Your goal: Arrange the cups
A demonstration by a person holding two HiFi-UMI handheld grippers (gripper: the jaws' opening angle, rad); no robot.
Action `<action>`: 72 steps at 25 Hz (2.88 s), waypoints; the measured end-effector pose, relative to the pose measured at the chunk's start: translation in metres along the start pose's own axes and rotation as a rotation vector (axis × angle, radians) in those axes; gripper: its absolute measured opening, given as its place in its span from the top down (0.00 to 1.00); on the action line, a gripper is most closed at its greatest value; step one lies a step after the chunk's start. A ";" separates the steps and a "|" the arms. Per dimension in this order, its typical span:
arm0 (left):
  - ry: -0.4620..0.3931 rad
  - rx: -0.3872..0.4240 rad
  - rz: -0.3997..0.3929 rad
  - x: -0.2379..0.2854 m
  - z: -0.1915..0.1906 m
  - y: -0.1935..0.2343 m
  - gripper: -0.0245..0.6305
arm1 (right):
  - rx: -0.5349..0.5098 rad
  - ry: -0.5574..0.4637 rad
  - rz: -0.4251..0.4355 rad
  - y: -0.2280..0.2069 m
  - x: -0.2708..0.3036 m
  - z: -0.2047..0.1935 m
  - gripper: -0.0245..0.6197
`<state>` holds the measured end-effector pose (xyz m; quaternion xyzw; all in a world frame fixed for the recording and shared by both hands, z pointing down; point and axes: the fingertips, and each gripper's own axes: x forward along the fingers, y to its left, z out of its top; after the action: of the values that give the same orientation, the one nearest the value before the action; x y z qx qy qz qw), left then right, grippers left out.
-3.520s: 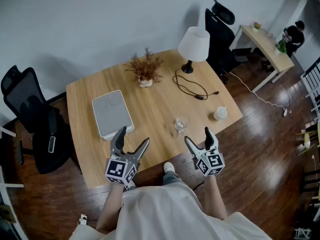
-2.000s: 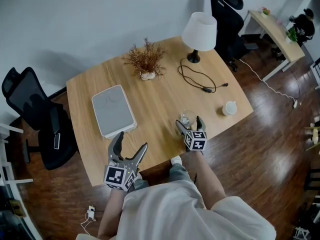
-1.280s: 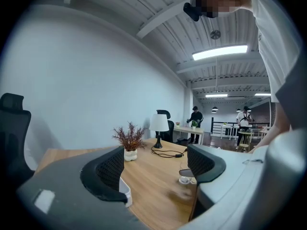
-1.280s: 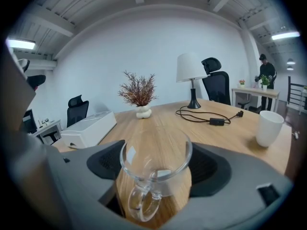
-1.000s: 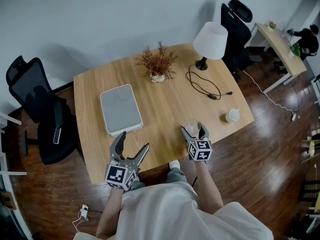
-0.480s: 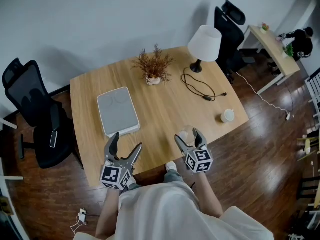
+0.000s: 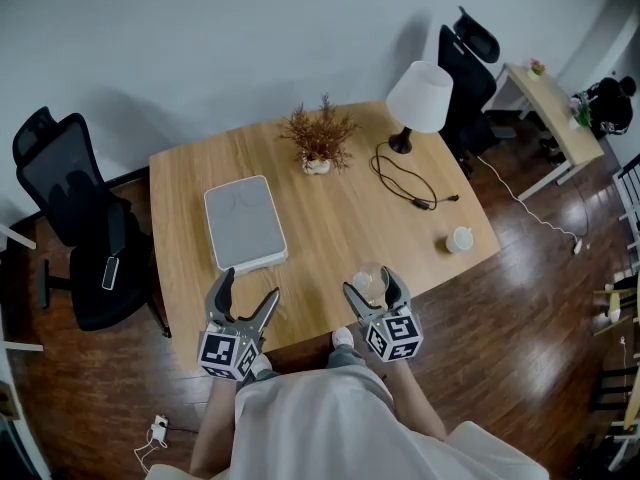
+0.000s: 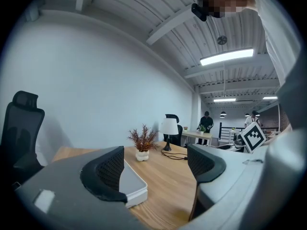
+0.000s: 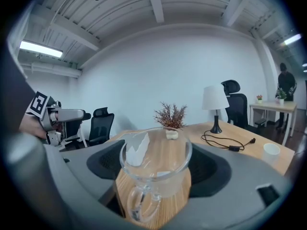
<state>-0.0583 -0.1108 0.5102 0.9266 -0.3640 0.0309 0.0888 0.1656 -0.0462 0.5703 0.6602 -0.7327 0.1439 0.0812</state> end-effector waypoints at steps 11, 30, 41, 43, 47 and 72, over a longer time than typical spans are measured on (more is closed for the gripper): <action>0.015 0.004 0.091 -0.033 -0.008 0.029 0.36 | 0.004 -0.008 0.112 0.043 0.040 0.016 0.33; 0.015 -0.005 0.232 -0.073 -0.006 0.098 0.36 | -0.003 0.002 0.335 0.140 0.248 0.076 0.33; 0.005 -0.004 0.280 -0.078 0.002 0.144 0.36 | -0.022 0.117 0.413 0.202 0.367 0.067 0.33; 0.001 -0.012 0.304 -0.083 0.001 0.153 0.36 | -0.015 0.142 0.414 0.208 0.383 0.059 0.33; -0.009 -0.030 0.335 -0.093 0.000 0.164 0.36 | -0.069 0.191 0.400 0.217 0.402 0.041 0.33; -0.054 -0.029 0.321 -0.087 0.008 0.152 0.36 | -0.118 -0.077 0.356 0.193 0.324 0.095 0.13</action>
<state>-0.2254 -0.1632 0.5130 0.8557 -0.5100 0.0145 0.0862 -0.0562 -0.3654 0.5610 0.5193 -0.8477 0.0873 0.0647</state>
